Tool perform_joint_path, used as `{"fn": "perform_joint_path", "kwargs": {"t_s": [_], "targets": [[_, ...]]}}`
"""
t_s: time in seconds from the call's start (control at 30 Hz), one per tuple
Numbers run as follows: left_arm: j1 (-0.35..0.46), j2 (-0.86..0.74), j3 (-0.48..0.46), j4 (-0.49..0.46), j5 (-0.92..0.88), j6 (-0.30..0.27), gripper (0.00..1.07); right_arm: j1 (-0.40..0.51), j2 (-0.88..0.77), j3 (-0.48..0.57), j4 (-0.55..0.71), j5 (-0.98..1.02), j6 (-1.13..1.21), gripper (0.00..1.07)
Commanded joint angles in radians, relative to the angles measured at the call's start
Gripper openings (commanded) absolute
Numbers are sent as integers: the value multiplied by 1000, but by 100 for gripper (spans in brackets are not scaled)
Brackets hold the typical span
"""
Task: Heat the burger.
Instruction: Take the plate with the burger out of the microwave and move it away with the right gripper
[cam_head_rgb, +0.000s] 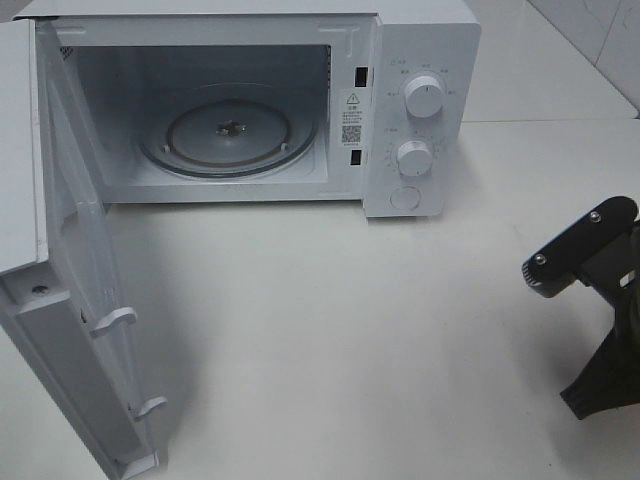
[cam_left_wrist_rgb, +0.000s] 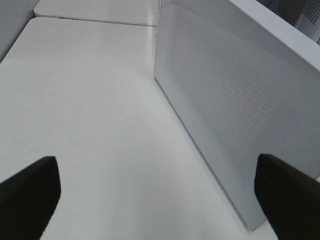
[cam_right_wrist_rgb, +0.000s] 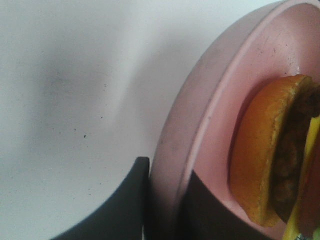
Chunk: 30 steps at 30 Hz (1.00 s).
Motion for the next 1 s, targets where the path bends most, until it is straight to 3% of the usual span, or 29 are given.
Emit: {"fn": "perform_joint_path", "kwargs": {"t_s": [0.03, 0.67, 0.83, 0.9, 0.93, 0.97, 1.0], "targets": [[4, -9, 4, 0, -3, -1, 98, -2, 68, -6, -65, 16, 64, 1], [4, -9, 4, 0, -3, -1, 98, -95, 315, -6, -138, -129, 181, 5], [4, -9, 4, 0, -3, -1, 98, -98, 348, -6, -136, -170, 181, 15], [4, -9, 4, 0, -3, -1, 98, -98, 348, -7, -136, -182, 181, 25], [4, -9, 4, 0, -3, -1, 98, -98, 348, -7, -136, -182, 181, 25], [4, -9, 4, 0, -3, -1, 98, -98, 347, -15, -128, -179, 179, 33], [4, -9, 4, 0, -3, -1, 98, -98, 347, -15, -128, -179, 179, 33]]}}
